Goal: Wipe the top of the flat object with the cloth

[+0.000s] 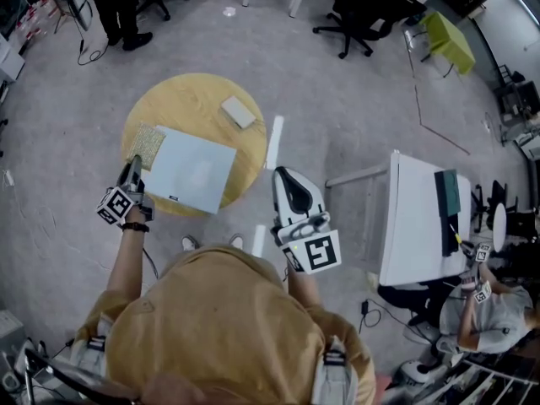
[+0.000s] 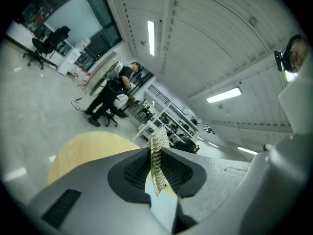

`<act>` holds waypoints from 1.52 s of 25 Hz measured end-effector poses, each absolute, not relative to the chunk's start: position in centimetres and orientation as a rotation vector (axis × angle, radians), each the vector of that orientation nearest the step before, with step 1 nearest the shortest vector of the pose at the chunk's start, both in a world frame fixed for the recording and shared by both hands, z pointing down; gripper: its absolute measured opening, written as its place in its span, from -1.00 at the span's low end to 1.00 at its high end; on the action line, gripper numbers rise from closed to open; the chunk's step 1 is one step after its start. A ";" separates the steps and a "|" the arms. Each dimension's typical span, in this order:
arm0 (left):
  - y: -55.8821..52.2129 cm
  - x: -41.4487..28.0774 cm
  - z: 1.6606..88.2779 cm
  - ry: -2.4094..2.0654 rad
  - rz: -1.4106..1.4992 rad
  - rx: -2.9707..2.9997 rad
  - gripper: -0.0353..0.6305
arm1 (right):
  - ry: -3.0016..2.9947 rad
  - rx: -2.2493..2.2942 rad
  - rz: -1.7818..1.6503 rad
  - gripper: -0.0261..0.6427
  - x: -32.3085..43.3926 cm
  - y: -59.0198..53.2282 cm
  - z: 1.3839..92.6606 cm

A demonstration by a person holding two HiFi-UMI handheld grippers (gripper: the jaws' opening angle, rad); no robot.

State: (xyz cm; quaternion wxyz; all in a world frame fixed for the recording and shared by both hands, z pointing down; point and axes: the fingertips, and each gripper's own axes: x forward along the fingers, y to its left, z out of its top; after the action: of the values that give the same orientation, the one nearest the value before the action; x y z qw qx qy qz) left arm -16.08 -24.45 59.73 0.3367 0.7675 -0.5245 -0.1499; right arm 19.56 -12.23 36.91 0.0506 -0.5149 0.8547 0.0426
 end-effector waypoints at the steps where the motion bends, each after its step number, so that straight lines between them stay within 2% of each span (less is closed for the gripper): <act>1: -24.4 -14.1 60.1 -1.312 -0.382 2.009 -0.71 | 2.599 -1.575 0.127 -0.92 19.8 -12.2 36.9; 10: -24.4 0.7 70.3 -1.067 -0.010 2.015 -0.71 | 2.568 -1.675 0.074 -0.92 22.7 -11.7 38.2; 17: -25.0 7.0 72.6 -0.986 0.123 2.020 -0.71 | 2.537 -1.743 0.071 -0.92 25.1 -11.1 38.6; 26: -25.2 6.9 73.8 -1.051 0.204 2.017 -0.71 | 2.542 -1.758 0.062 -0.92 26.2 -11.3 39.0; 38: -27.0 -2.4 74.2 -1.226 0.219 1.967 -0.71 | 2.588 -1.684 0.068 -0.92 22.3 -11.9 38.9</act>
State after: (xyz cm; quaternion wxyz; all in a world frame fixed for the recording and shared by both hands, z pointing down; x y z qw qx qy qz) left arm -2.39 -27.01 74.16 0.3957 0.7760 -0.4835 0.0864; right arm 22.34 -11.86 38.94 0.0266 -0.5451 0.8377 0.0219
